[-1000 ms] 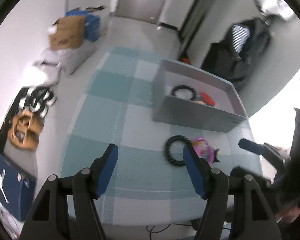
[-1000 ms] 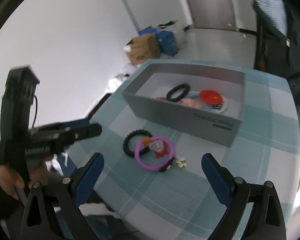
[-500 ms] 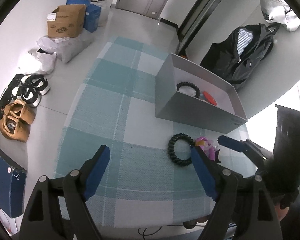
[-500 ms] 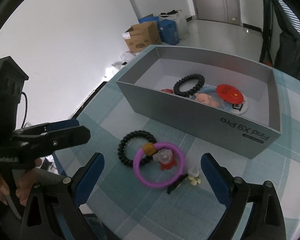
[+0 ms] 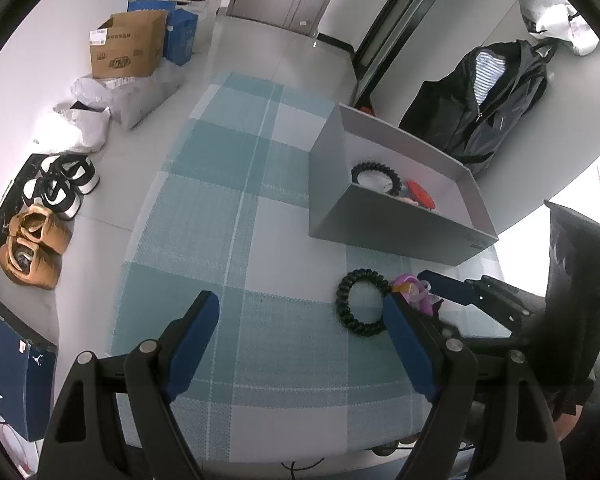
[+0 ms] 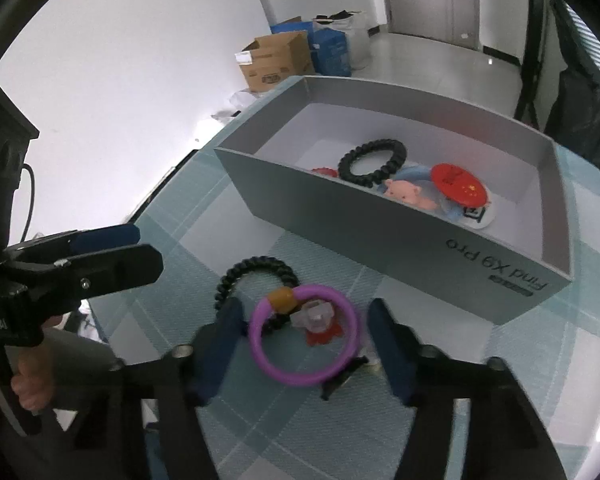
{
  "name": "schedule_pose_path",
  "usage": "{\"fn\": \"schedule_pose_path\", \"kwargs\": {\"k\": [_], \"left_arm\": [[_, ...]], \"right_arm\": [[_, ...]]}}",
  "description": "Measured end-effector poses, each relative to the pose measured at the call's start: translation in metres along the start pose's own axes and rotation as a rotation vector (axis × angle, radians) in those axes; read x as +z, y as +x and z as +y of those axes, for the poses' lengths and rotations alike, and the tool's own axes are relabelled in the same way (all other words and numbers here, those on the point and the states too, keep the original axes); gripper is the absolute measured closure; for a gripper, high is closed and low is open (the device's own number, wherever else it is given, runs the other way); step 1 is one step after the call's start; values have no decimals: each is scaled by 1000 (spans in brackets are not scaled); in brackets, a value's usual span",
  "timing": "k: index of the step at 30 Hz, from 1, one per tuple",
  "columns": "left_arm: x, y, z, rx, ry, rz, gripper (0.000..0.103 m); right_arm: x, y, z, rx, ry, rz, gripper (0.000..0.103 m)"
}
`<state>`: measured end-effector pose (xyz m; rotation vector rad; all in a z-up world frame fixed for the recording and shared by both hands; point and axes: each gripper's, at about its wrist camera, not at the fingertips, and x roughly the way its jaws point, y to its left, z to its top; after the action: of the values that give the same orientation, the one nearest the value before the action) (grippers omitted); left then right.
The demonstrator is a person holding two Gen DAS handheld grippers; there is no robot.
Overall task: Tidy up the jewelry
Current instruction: 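Grasp the pink ring with the right gripper while the left gripper grasps the black coil hair tie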
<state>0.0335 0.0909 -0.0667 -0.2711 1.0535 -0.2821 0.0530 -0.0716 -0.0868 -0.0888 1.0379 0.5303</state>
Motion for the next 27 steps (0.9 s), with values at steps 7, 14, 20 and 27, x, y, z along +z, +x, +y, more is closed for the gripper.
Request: {"fn": "schedule_pose_path", "kwargs": {"k": [7,14,20,27], "left_arm": [[-1,2,-6,21,23,4,22],[-1,7,-11,40,45,22,22],[-8,13,-24,68,113,42,22],[-12,20,-42,65,200,64,22]], "right_arm": [[-3,-7,0,-28,-5,-22,51],[-1,-29,-6,27,27,-101,51],[1,-50,-11,11,42,-175,51],[-1,-81,-32,7,105,-251,51]]}}
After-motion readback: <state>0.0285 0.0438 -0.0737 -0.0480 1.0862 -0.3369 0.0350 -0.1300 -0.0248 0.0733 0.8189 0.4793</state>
